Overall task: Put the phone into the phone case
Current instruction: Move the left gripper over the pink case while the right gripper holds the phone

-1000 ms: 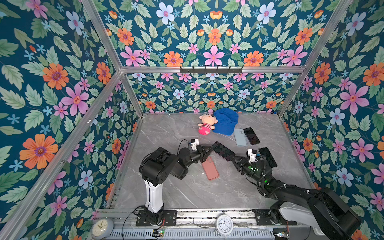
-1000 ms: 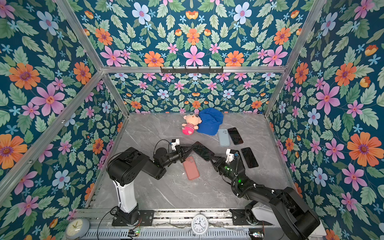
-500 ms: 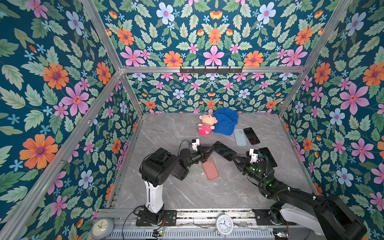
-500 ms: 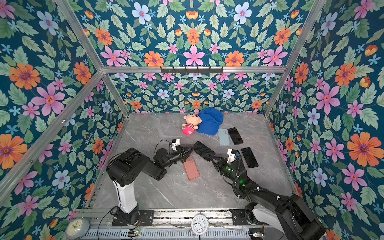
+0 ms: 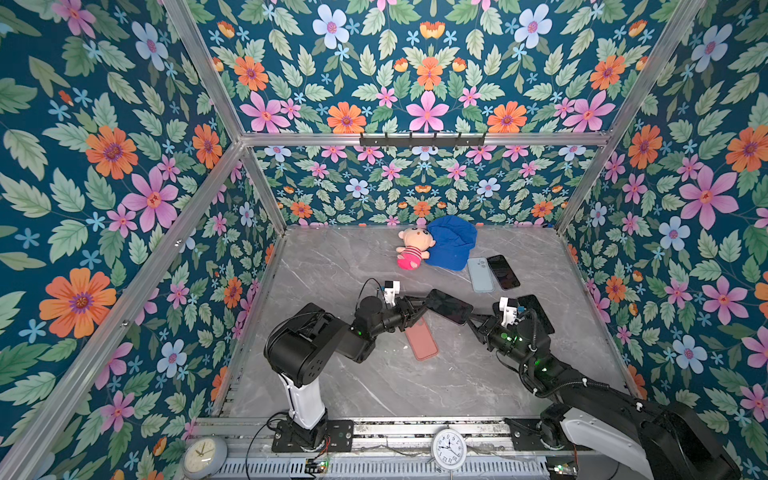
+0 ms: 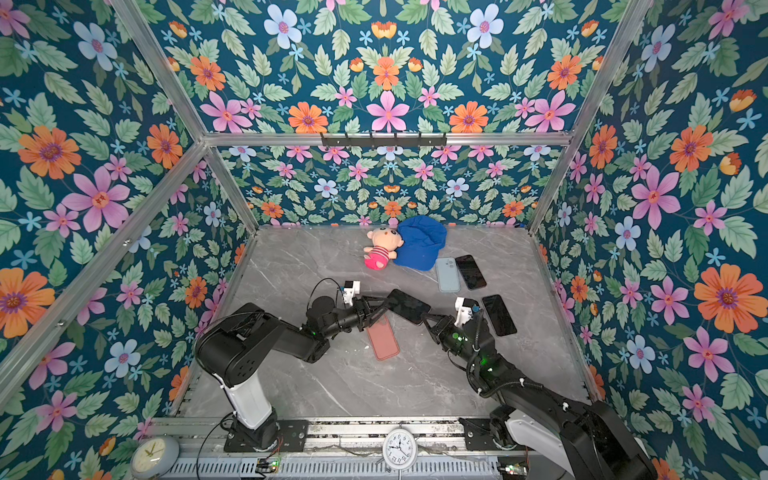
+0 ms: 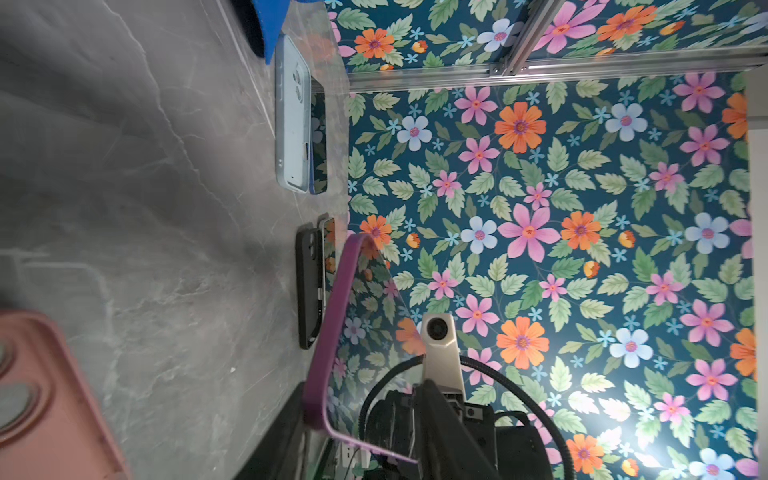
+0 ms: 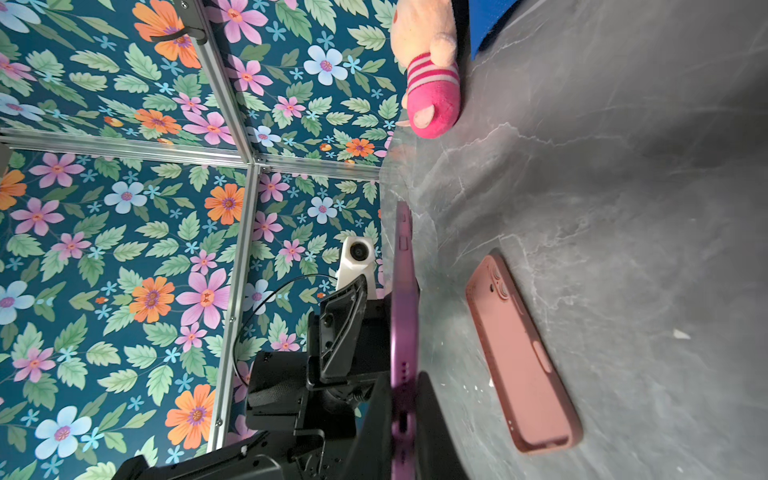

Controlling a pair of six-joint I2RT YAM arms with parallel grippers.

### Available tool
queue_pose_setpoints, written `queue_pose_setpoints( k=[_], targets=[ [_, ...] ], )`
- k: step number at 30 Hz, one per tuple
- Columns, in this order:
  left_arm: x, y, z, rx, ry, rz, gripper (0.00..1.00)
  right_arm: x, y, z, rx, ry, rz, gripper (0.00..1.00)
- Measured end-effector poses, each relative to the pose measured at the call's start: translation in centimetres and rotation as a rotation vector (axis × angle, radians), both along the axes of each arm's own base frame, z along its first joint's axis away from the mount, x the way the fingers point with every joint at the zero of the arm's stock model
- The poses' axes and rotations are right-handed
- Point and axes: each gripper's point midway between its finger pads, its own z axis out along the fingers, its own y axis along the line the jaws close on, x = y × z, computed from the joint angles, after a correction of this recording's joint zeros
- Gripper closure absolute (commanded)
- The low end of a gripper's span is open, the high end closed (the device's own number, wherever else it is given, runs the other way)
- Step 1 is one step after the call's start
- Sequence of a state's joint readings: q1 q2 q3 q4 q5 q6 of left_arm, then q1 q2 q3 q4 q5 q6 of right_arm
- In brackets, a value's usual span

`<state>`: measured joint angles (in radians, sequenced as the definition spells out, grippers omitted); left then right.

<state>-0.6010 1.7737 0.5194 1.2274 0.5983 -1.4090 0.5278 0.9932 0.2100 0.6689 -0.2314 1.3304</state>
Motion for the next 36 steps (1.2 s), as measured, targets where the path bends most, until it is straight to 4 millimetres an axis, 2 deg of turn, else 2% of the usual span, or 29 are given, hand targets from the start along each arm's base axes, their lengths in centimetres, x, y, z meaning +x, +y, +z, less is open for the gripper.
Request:
queue_pose_setpoints(
  k=[4, 9, 15, 20, 23, 29, 36],
  targets=[
    [0.7, 0.2, -0.1, 0.137, -0.047, -0.011, 0.52, 0.1, -0.3, -0.5, -0.025, 0.017, -0.006, 1.0],
    [2.8, 0.5, 0.4, 0.402, -0.157, -0.02, 0.53, 0.0, -0.5, -1.5, -0.072, 0.052, 0.003, 1.0],
    [3.5, 2.0, -2.8, 0.734, -0.187, -0.13, 0.54, 0.1, -0.2, -1.6, -0.11, 0.055, 0.03, 1.0],
    [3.6, 3.4, -4.1, 0.932, -0.22, -0.225, 0.54, -0.1, 0.0, -1.8, -0.145, 0.047, 0.06, 1.0],
    [3.3, 4.3, -5.2, 1.028, -0.225, -0.271, 0.53, -0.1, 0.2, -1.8, -0.154, 0.04, 0.072, 1.0],
    [2.5, 4.7, -7.7, 1.162, -0.231, -0.361, 0.53, -0.3, 0.4, -2.2, -0.171, 0.041, 0.099, 1.0],
    [2.7, 4.2, -8.5, 1.246, -0.262, -0.409, 0.57, -0.7, 0.4, -2.7, -0.18, 0.052, 0.124, 1.0]
  ],
)
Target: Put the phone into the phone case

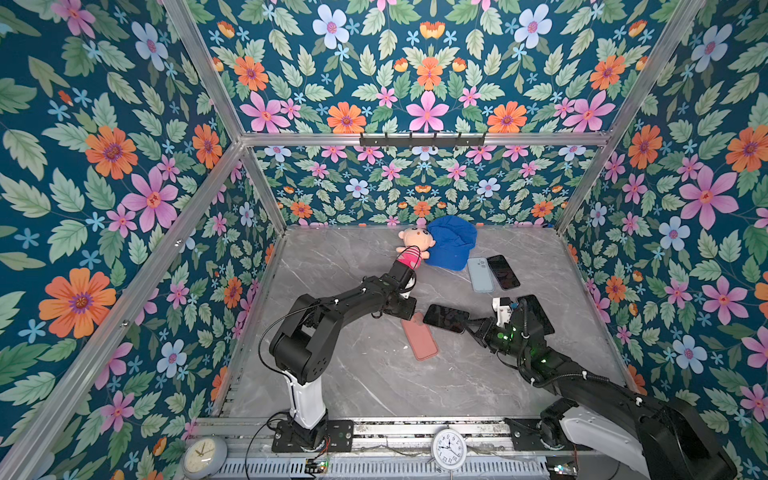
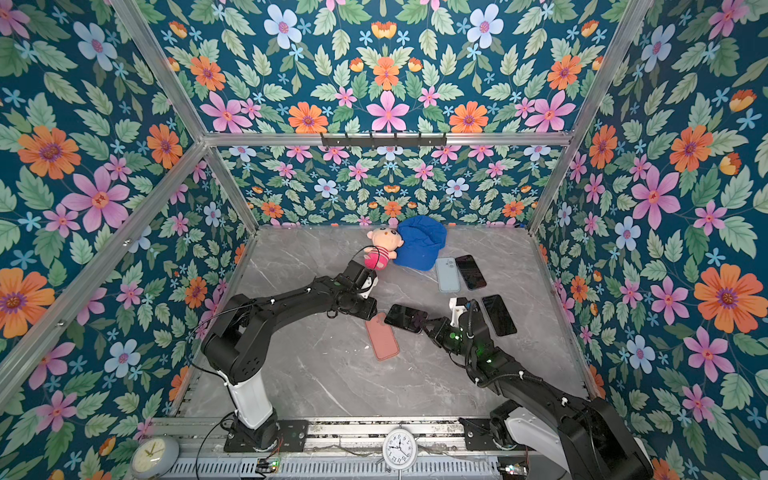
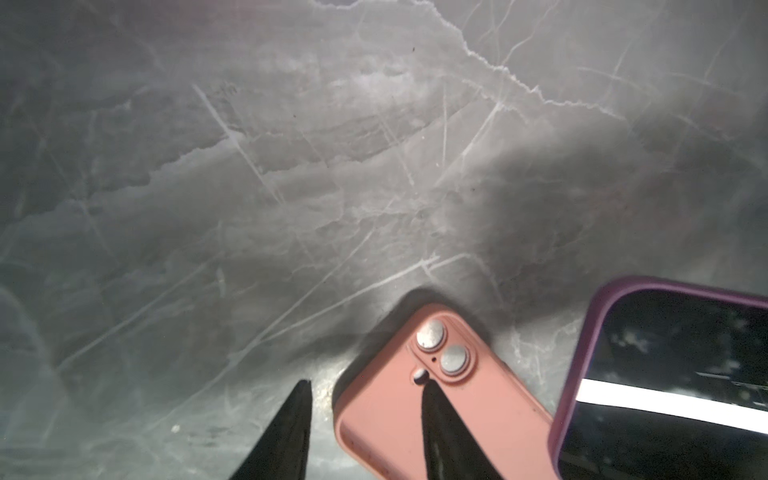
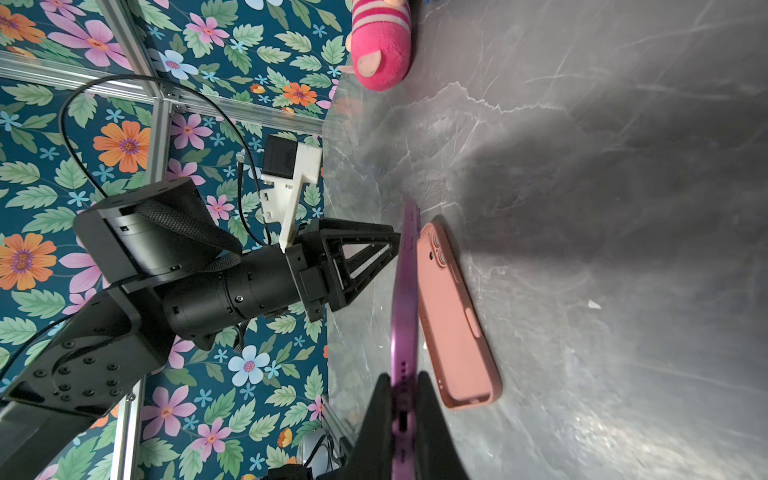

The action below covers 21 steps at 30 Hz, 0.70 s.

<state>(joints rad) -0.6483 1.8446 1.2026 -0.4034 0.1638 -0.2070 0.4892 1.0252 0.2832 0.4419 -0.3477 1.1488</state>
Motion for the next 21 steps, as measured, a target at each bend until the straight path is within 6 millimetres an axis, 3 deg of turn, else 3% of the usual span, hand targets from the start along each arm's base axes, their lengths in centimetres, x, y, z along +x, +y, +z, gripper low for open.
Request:
queue_pose_setpoints(
  k=[6, 11, 21],
  targets=[
    [-0.1, -1.2, -0.9, 0.031, 0.011, -0.038, 0.63, -0.4, -0.1, 0.0, 0.0, 0.002, 0.014, 1.0],
    [-0.3, -2.0, -1.3, 0.041, 0.016, -0.064, 0.74, -0.7, -0.4, 0.1, -0.006, -0.009, 0.019, 1.0],
    [-0.1, -0.8, -1.9, 0.102, 0.005, -0.043, 0.88, -1.1, -0.8, 0.4, -0.015, -0.009, 0.02, 1.0]
  ],
)
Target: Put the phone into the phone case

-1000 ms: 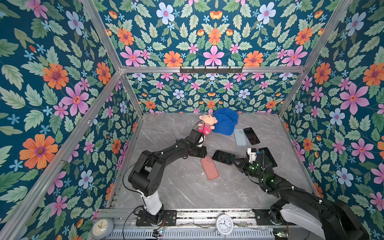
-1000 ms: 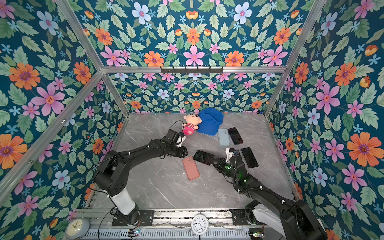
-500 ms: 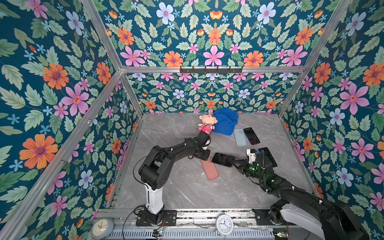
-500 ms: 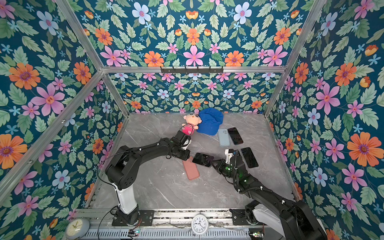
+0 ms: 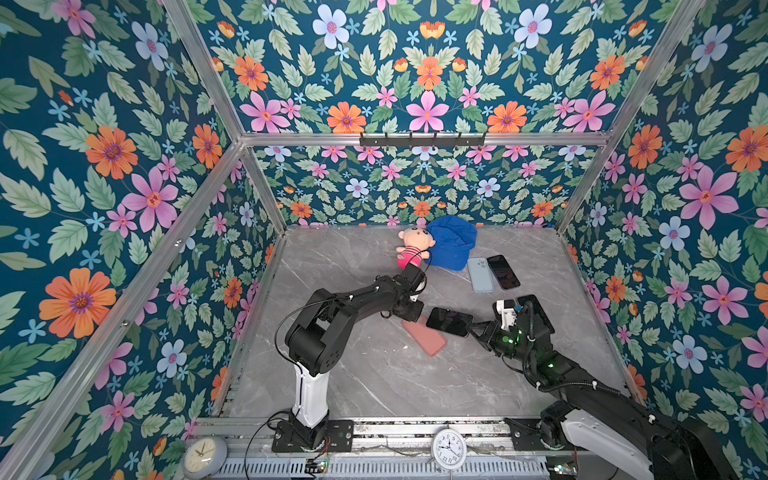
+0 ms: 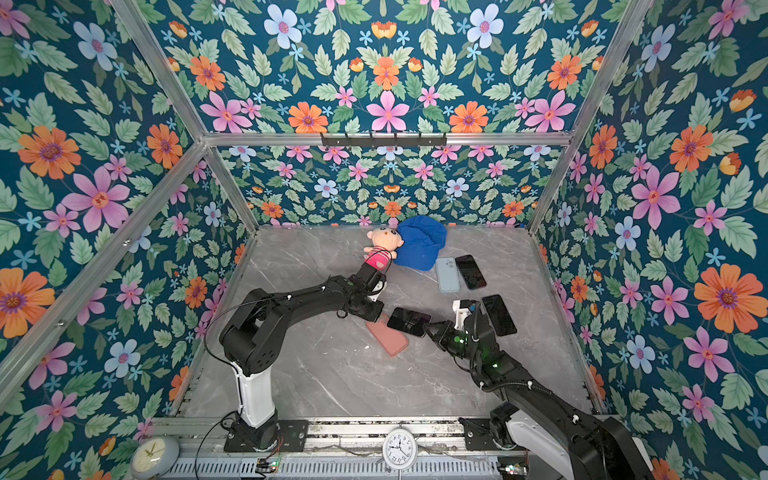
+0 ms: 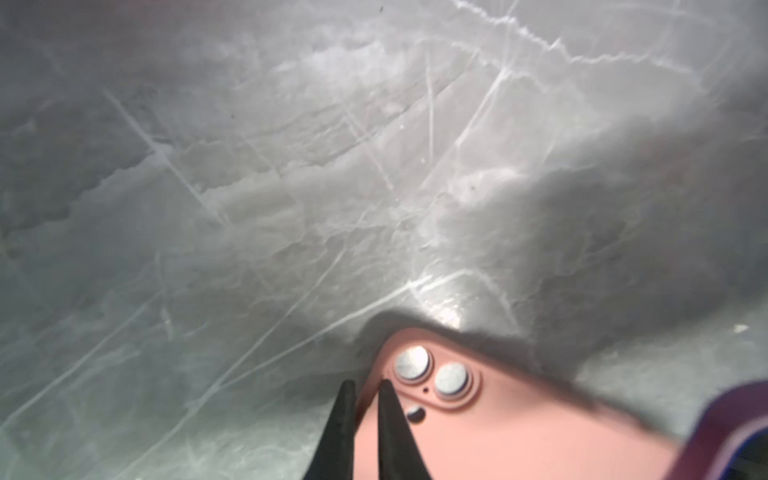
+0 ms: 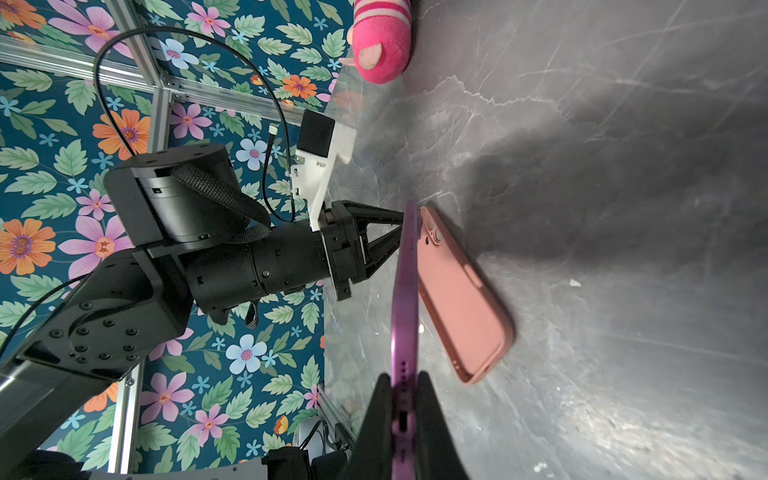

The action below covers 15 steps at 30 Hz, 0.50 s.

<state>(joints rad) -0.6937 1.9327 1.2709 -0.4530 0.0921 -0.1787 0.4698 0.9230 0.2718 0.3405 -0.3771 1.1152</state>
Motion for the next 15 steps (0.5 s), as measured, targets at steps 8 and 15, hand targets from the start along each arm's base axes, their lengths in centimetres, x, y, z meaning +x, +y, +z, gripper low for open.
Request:
queue_pose_setpoints(
  k=[8, 15],
  targets=[
    [-0.6, 1.5, -0.3, 0.043, -0.005, 0.023, 0.9, 0.0, 0.3, 0.0, -0.005, 0.001, 0.022, 1.0],
    [-1.6, 2.7, -0.3, 0.036, 0.002, 0.063, 0.88, -0.1, 1.1, -0.5, 0.006, 0.02, 0.065, 1.0]
  ],
)
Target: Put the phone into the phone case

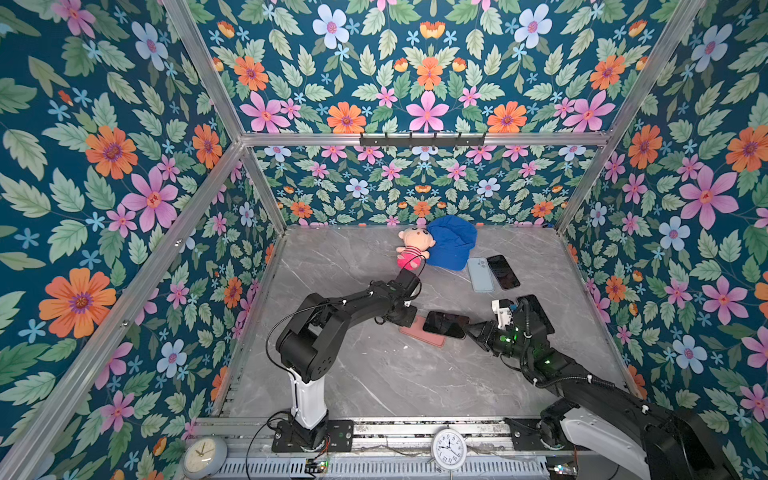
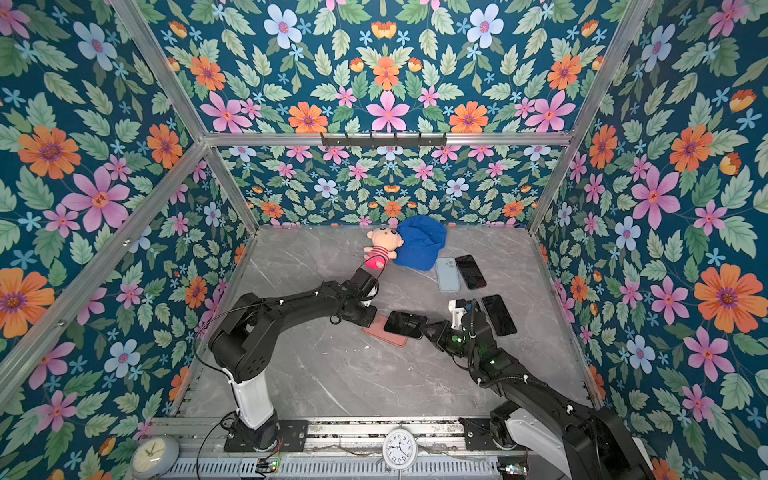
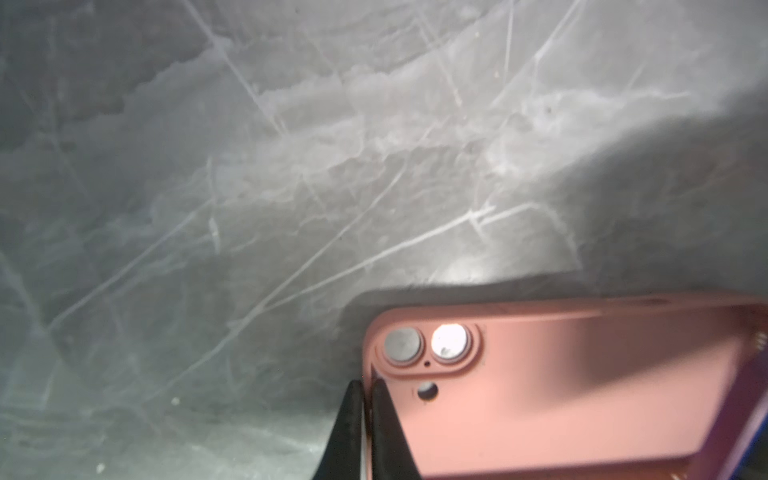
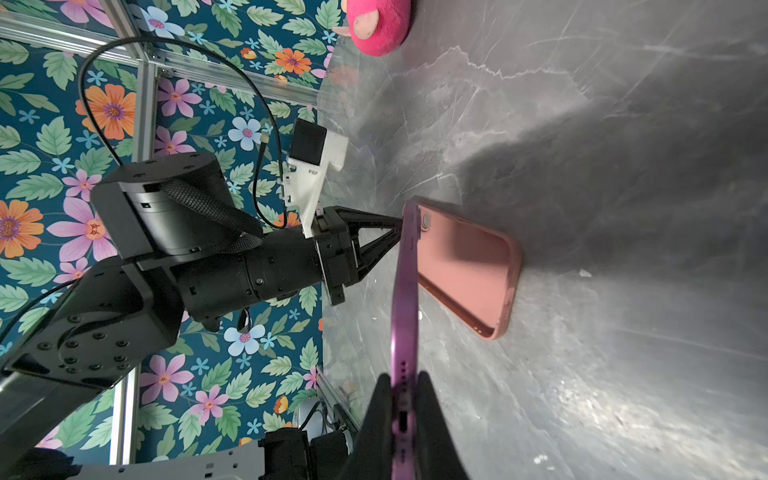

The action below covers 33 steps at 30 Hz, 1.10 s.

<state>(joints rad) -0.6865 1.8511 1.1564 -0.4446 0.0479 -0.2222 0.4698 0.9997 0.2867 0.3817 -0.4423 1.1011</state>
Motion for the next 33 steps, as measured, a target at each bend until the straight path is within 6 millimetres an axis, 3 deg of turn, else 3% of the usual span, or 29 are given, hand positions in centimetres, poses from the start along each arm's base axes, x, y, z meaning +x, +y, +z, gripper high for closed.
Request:
queue_pose_setpoints(
  k=[8, 20, 33],
  targets=[
    [-0.6, 1.4, 0.7, -0.145, 0.01, 0.137, 0.73, 0.0, 1.7, -0.6, 0.026, 0.015, 0.045, 1.0],
    [0.1, 2.3, 1.4, -0.382, 0.051, 0.275, 0.64, 0.9, 3.0, -2.4, 0.035, 0.044, 0.063, 1.0],
    [-0.3, 1.3, 1.0, -0.47, 0.096, 0.283, 0.58, 1.2, 3.6, -4.1, 0.029, 0.067, 0.074, 1.0]
  ],
)
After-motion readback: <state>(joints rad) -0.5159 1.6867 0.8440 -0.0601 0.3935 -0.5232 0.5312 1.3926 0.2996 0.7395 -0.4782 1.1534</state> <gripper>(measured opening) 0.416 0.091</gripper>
